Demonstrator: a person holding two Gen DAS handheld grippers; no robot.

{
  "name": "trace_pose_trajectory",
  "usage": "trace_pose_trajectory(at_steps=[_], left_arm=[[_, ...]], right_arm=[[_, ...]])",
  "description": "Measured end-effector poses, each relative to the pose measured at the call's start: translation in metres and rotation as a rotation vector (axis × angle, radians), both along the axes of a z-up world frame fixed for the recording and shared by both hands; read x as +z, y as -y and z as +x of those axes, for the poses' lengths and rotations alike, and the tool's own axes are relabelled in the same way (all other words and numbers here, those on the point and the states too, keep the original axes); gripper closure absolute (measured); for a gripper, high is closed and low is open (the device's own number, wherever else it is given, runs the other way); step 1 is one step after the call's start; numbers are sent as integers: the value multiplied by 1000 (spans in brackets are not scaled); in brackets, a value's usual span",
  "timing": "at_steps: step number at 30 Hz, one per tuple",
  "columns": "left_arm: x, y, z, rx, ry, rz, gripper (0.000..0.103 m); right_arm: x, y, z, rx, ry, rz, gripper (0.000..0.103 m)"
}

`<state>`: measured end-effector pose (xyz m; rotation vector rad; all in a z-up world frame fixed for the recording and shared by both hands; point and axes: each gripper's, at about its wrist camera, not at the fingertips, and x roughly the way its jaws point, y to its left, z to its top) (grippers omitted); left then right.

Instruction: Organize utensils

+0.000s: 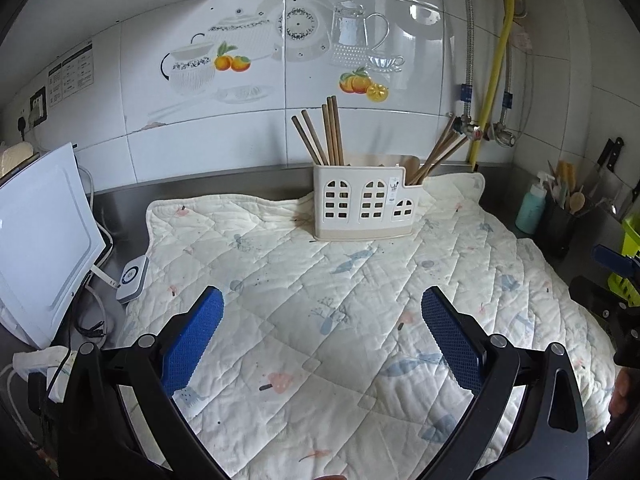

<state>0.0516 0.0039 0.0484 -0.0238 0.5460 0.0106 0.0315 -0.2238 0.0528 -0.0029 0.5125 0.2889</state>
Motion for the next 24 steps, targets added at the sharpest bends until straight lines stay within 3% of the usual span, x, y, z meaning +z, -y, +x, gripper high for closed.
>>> trace_pose_trajectory(at_steps=[24], left_arm=[[-33, -9, 1, 43, -68, 4, 5]], right_arm=[[-22, -9, 11, 6, -54, -8, 8]])
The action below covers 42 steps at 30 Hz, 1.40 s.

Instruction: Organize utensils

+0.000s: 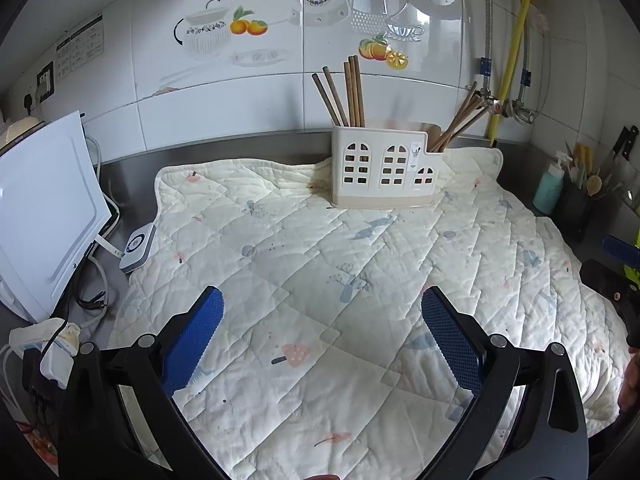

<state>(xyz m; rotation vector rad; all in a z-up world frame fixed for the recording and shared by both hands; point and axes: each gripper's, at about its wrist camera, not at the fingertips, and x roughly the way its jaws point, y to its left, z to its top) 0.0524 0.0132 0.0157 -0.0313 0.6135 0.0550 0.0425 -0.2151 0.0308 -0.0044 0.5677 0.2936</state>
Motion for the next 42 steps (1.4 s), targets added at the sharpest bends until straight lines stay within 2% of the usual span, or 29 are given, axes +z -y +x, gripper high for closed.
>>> trace_pose_trajectory(at_steps=[13, 42], left_arm=[[-12, 1, 1, 10, -30, 5, 5], [-19, 3, 0, 16, -42, 9, 5]], right_arm=[[-5, -4, 3, -1, -8, -22, 8], [-11, -12, 4, 14, -14, -25, 8]])
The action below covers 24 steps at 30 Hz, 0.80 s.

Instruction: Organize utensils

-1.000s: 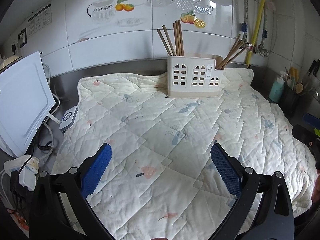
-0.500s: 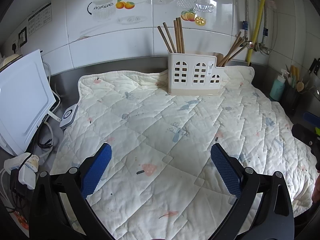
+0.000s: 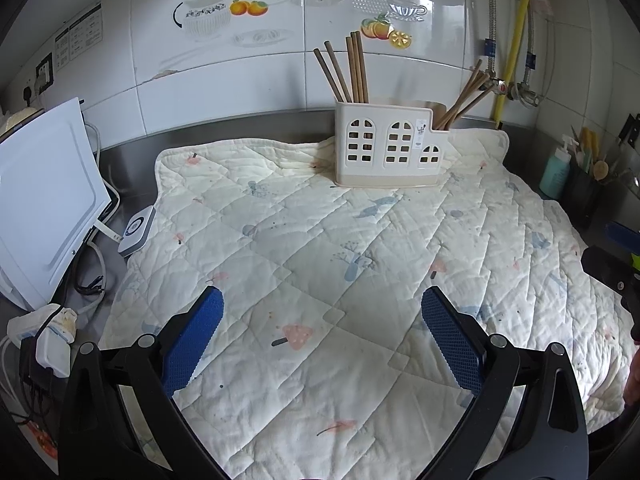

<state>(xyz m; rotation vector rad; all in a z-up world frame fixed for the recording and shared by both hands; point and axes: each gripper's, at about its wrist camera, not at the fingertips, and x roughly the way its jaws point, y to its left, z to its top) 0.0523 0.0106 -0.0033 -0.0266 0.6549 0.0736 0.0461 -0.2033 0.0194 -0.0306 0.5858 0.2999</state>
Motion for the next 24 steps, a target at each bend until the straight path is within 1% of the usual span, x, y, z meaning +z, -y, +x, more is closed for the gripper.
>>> trace_pose_trajectory(at_steps=[24], left_arm=[[-5, 2, 5, -1, -12, -1, 5]], right_arm=[[-6, -2, 5, 12, -19, 3, 8]])
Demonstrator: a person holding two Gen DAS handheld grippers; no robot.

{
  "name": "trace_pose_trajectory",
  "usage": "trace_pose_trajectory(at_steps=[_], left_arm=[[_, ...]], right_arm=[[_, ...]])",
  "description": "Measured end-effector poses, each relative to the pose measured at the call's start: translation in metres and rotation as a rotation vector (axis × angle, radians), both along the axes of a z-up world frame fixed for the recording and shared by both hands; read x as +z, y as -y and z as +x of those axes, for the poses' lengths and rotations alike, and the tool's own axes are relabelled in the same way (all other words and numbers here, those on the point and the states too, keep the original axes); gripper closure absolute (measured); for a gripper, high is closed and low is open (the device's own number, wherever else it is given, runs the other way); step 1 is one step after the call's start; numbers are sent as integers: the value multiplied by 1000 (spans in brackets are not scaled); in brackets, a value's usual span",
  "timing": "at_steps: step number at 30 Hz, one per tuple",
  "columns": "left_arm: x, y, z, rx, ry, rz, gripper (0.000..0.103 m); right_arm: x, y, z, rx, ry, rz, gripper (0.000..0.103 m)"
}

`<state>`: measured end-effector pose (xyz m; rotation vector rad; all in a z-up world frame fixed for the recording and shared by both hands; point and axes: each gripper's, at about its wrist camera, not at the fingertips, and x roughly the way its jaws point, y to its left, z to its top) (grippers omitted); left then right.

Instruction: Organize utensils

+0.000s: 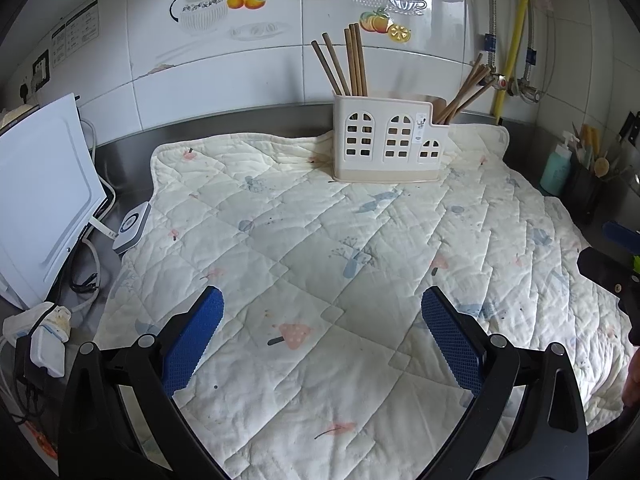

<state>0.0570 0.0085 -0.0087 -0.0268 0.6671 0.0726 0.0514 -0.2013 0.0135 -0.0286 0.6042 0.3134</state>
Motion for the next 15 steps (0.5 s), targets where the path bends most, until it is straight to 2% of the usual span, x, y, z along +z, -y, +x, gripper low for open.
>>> trace_pose_trajectory(at_steps=[15], left_arm=[[2, 1, -4, 4, 10, -2, 5]], right_arm=[[1, -4, -3, 9, 3, -7, 8]])
